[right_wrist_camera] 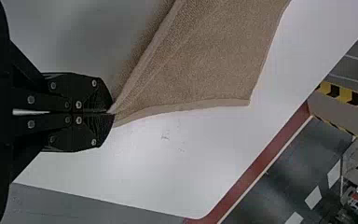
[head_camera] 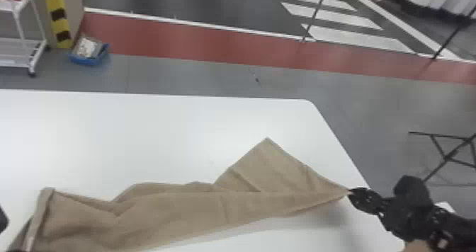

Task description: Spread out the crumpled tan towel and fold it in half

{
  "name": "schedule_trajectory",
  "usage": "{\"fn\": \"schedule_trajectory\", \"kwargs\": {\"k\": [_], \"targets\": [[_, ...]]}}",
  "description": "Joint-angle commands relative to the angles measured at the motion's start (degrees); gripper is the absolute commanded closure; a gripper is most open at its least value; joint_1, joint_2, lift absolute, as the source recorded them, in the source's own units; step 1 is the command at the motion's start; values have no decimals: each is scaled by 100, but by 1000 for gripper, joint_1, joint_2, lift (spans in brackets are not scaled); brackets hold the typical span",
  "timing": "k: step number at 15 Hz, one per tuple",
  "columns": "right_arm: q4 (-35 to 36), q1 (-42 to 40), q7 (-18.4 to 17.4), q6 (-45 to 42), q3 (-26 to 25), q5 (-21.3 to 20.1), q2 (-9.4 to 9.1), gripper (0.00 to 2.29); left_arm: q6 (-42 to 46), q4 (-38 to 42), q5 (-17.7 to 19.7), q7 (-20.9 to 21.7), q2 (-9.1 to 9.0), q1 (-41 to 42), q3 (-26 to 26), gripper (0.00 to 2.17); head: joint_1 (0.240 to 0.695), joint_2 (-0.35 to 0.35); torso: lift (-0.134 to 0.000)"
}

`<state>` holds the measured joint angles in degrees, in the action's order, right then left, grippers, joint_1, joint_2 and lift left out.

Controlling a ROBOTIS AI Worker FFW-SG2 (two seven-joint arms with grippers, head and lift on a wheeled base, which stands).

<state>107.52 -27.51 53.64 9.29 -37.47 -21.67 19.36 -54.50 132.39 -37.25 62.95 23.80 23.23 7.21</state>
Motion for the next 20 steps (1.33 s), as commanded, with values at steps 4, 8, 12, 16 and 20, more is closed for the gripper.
{"fn": "schedule_trajectory", "kwargs": {"k": [4,8,12,16,20], "targets": [[542,0,490,139,-471,664,-37,1575,-488,1122,377,217,-122,33,-642,1295,695,-350,-124],[876,369,701,596,-700,1315,-46,1575,-980,1500,807,182,-456,-530,-1011,1295,695,-350,-124],[938,1336,297,1510,-50,1227,-231,1578,-1683,972,1097,-354,-895,-1901,-853,1295,695,-350,-124],[630,2724,-503,3180,1023,796,-161,1578,-1964,-917,1475,-952,-1247,-3834,-598,1295,695,-288,-124],[-477,4298,-1329,4077,2016,409,50,1578,-1261,-3659,1642,-1470,-1493,-5988,-290,1295,607,-235,-124]]}}
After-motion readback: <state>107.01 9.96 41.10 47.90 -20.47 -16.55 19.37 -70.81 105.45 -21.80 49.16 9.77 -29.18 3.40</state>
